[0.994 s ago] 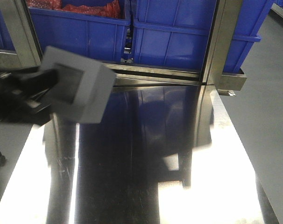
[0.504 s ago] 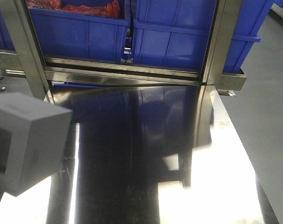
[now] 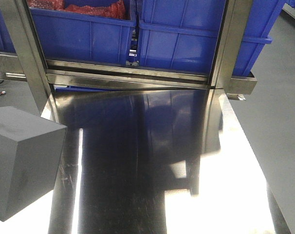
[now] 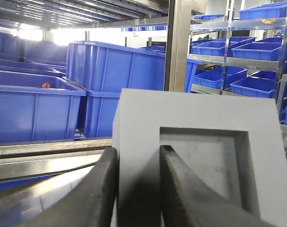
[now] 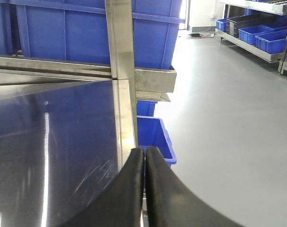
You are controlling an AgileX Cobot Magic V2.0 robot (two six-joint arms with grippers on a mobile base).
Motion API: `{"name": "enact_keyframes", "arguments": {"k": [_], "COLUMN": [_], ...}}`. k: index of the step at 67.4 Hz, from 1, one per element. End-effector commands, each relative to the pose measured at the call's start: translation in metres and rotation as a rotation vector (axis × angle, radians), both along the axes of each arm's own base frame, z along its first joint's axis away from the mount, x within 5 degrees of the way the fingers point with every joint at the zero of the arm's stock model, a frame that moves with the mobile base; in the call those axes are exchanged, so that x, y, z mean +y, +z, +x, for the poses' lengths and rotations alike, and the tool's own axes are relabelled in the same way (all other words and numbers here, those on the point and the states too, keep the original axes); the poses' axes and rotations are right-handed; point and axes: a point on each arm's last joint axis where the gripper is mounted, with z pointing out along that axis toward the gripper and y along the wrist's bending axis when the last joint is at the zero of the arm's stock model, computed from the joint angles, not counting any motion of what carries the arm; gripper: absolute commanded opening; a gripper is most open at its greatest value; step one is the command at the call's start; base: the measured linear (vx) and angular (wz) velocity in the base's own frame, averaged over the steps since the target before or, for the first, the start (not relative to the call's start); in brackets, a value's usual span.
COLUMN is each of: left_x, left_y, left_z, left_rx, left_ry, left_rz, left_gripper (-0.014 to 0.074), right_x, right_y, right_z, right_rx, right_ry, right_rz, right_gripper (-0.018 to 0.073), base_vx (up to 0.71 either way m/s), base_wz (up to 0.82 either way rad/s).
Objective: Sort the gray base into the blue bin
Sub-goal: 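Lift the gray block with the left gripper toward the robot, then drive away from the table holding the block in the left gripper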
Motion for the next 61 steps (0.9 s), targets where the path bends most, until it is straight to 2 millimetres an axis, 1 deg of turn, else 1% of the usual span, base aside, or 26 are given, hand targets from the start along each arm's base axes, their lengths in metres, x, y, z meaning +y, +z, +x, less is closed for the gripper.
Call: {"name": "enact_keyframes", "arguments": {"k": [1,61], "left_x": [0.0032,0.0032], "left_y": [0.0196,0.0196], "left_z": [-0.0015,-0.0015], "left_rx": [-0.107,-0.107], "left_ry": [0.021,0.021], "left_rz": [-0.076,-0.076], "left_gripper": [-0.0006,-0.0006], "right_x": [-0.0004,-0.0004], "right_y": [0.0066,0.0066], "right_z": [0.0002,0.0002], "right_rx": [-0.080,-0.080], "right_ry": [-0.005,-0.005], "right_rz": [-0.026,-0.026], "right_gripper": [-0.0005,-0.0005], "base_vx": [0.00,0.00], "base_wz": [0.00,0.00]}}
